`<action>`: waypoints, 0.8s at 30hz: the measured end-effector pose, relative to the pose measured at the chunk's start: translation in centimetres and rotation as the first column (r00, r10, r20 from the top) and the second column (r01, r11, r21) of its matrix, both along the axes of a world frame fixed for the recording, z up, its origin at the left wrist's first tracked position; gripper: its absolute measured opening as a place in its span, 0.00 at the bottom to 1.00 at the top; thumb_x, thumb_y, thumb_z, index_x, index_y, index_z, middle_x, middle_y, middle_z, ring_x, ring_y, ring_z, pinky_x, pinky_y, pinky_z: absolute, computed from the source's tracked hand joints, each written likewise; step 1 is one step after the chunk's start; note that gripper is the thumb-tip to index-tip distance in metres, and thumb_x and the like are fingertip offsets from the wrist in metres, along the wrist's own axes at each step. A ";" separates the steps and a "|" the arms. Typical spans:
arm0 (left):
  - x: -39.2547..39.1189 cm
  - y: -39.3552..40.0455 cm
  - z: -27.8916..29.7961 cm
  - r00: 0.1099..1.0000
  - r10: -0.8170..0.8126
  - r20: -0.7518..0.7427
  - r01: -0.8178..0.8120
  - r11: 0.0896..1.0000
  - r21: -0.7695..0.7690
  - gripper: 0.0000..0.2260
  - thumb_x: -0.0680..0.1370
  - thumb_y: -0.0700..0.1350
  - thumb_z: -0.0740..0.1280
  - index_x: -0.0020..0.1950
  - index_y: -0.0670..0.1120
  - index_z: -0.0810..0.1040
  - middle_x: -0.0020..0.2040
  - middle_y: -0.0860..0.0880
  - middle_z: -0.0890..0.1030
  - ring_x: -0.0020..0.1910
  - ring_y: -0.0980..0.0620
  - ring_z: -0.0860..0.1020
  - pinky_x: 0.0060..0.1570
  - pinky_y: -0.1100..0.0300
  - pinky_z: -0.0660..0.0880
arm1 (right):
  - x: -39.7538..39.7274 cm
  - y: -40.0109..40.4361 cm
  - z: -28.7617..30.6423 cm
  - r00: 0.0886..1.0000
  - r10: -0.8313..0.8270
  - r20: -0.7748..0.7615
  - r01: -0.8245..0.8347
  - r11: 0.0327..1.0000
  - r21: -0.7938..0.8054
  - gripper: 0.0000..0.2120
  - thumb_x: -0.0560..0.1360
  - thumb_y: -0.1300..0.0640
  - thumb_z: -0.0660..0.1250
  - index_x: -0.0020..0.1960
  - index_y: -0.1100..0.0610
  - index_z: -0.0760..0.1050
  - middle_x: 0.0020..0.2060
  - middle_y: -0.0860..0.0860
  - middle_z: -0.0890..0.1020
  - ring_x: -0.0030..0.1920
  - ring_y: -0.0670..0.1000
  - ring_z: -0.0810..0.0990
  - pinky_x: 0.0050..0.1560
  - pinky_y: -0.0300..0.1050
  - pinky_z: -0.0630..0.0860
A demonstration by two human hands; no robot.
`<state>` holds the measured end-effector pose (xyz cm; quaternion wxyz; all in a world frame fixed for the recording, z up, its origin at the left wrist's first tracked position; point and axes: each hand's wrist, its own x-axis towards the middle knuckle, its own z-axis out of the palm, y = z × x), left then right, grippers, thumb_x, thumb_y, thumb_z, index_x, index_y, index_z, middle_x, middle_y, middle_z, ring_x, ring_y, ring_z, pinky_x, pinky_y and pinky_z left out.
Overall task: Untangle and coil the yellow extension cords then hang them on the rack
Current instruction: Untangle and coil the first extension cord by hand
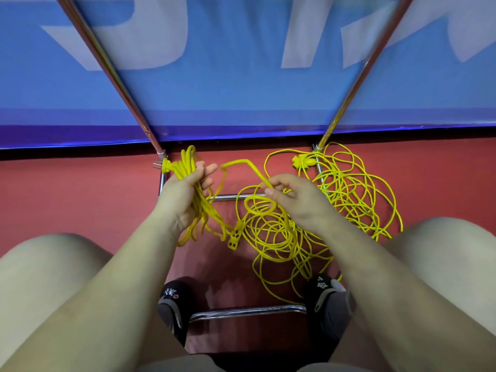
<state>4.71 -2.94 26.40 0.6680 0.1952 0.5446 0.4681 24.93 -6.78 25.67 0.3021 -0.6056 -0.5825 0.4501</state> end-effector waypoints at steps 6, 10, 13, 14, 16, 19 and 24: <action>-0.1 0.0 -0.4 0.996 -0.039 -0.078 0.037 0.999 -0.030 0.04 0.80 0.42 0.62 0.45 0.46 0.73 0.33 0.51 0.83 0.20 0.60 0.67 0.22 0.69 0.66 | -0.3 -0.1 0.5 0.999 -0.006 -0.045 0.008 0.999 0.045 0.06 0.77 0.61 0.64 0.49 0.51 0.75 0.40 0.54 0.79 0.40 0.54 0.78 0.48 0.54 0.76; 0.7 -0.7 -0.2 0.982 -0.142 -0.126 0.131 0.987 -0.089 0.08 0.78 0.47 0.65 0.41 0.46 0.74 0.30 0.51 0.82 0.19 0.60 0.65 0.21 0.69 0.65 | -0.3 0.0 0.7 0.998 -0.034 -0.058 0.036 0.998 0.045 0.06 0.76 0.59 0.66 0.49 0.49 0.76 0.39 0.49 0.77 0.38 0.49 0.78 0.47 0.47 0.75; 1.5 -1.3 -0.3 0.955 -0.252 -0.159 0.233 0.964 -0.128 0.10 0.77 0.50 0.66 0.40 0.46 0.75 0.34 0.50 0.84 0.19 0.59 0.65 0.22 0.68 0.65 | -0.7 -0.3 0.7 1.000 0.012 0.028 -0.013 0.998 0.063 0.09 0.74 0.58 0.68 0.55 0.55 0.79 0.41 0.49 0.77 0.38 0.41 0.75 0.43 0.35 0.71; 1.8 -1.4 -0.3 0.945 -0.285 -0.164 0.265 0.955 -0.132 0.10 0.77 0.50 0.66 0.41 0.45 0.76 0.35 0.50 0.84 0.20 0.59 0.65 0.22 0.68 0.66 | -0.8 -0.4 0.7 0.999 0.028 0.046 -0.031 0.997 0.068 0.11 0.74 0.58 0.69 0.56 0.56 0.79 0.42 0.49 0.77 0.39 0.39 0.74 0.43 0.32 0.70; 2.3 -1.7 -0.4 0.928 -0.325 -0.179 0.303 0.942 -0.141 0.10 0.76 0.51 0.66 0.43 0.45 0.77 0.34 0.51 0.84 0.21 0.58 0.65 0.22 0.68 0.66 | -1.0 -0.6 0.9 0.994 0.065 0.083 -0.072 0.994 0.083 0.12 0.73 0.58 0.70 0.56 0.56 0.80 0.42 0.49 0.76 0.39 0.41 0.74 0.43 0.28 0.69; 2.4 -2.0 -0.6 0.910 -0.358 -0.209 0.327 0.930 -0.169 0.10 0.75 0.50 0.69 0.38 0.46 0.80 0.27 0.52 0.76 0.23 0.57 0.65 0.22 0.68 0.65 | -1.4 -0.7 1.0 0.978 0.120 0.171 -0.137 0.986 0.093 0.13 0.71 0.57 0.71 0.56 0.56 0.80 0.42 0.51 0.77 0.40 0.47 0.74 0.46 0.38 0.70; 2.3 -2.0 -0.9 0.913 -0.375 -0.158 0.347 0.921 -0.178 0.06 0.73 0.46 0.71 0.40 0.46 0.78 0.34 0.45 0.68 0.19 0.57 0.65 0.20 0.69 0.65 | -2.0 -0.7 0.7 0.966 0.151 0.211 -0.165 0.985 0.052 0.16 0.70 0.56 0.73 0.57 0.56 0.80 0.42 0.48 0.74 0.38 0.43 0.71 0.41 0.25 0.65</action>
